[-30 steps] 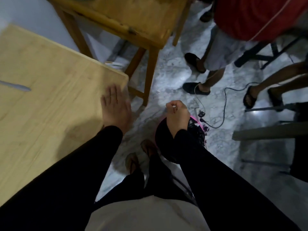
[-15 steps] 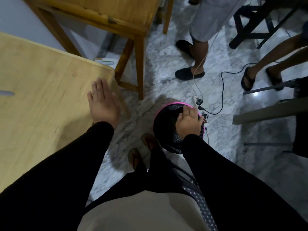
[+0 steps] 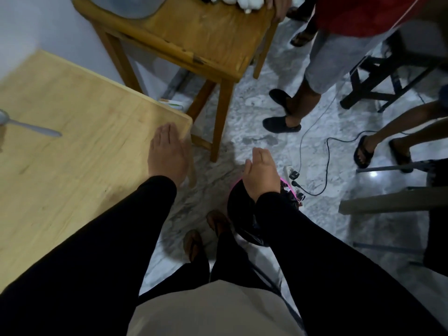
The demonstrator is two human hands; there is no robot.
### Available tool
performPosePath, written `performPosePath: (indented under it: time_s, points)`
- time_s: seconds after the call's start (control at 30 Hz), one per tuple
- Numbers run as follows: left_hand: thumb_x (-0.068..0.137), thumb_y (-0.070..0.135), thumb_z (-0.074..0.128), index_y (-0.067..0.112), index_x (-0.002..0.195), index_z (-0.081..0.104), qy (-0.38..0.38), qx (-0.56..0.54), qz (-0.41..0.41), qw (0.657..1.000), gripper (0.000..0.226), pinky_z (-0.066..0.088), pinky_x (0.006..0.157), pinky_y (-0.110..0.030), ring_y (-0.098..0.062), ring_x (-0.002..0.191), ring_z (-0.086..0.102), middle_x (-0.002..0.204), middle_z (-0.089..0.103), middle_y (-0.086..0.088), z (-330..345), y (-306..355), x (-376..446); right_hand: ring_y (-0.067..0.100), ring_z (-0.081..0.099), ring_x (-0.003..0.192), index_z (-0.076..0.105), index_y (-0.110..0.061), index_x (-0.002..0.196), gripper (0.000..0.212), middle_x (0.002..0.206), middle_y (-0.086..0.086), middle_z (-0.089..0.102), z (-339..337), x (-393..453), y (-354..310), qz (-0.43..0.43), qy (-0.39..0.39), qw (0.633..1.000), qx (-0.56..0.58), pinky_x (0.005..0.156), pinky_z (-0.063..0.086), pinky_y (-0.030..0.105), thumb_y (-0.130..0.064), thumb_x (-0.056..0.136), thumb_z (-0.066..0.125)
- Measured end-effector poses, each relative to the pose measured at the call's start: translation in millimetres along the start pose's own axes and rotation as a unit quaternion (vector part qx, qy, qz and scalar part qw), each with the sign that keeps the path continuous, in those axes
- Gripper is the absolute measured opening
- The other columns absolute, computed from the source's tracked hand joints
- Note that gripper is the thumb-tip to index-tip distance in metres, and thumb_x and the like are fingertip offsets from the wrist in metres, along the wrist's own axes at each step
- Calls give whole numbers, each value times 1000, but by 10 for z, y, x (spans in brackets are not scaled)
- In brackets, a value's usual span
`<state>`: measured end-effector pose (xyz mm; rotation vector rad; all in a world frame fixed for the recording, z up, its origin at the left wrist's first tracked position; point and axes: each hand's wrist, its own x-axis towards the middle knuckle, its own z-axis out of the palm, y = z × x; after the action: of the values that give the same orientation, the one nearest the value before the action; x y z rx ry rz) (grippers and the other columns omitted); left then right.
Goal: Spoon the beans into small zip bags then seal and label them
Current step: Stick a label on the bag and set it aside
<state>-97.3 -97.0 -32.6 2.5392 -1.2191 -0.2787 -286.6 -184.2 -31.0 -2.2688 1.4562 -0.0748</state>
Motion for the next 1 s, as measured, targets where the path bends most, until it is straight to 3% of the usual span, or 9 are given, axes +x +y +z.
performPosePath:
  time_s: [0.23,0.47,0.57,0.7,0.87,1.0]
  points:
    - [102,20,30,-5,144,24,53,24,-40,998,50,13,118,-36,-33,141,24,150,28,-23,-460,-312,22,23,17,144,26,-1,146,51,153,13,25,-149,322,-826,-112,-16,993,-46,116,13,29,-27,101,29]
    - [102,23,29,-2,146,24,111,-12,-161,981,51,10,118,-34,-30,143,19,152,27,-18,-908,-989,-77,26,24,140,28,-2,144,52,150,14,28,-12,537,-1852,-232,-57,969,-59,114,24,37,-26,98,33]
    - [99,27,22,-8,140,33,156,-15,-194,968,55,17,117,-38,-37,137,31,144,37,-26,-985,-1301,-204,25,26,139,26,-4,145,53,151,13,27,153,557,-2295,-278,-94,955,-51,111,24,34,-28,99,33]
    - [95,18,30,-14,133,40,182,-27,-289,940,51,25,114,-43,-42,130,40,135,46,-32,-977,-1699,-454,24,29,138,28,-5,145,51,151,10,29,491,537,-2859,-337,-172,926,-22,108,26,31,-24,99,37]
    - [100,20,30,-5,145,23,148,-22,-401,904,52,10,119,-38,-34,144,14,152,25,-23,-857,-2124,-696,22,42,129,41,-6,140,48,141,11,44,926,371,-3468,-372,-234,896,69,103,28,22,-24,96,49]
    - [100,24,27,1,149,13,143,-33,-451,880,56,6,118,-37,-28,146,3,158,10,-15,-795,-2276,-730,17,44,128,43,-13,139,51,140,6,46,1164,287,-3850,-346,-297,875,161,108,33,25,-26,93,57]
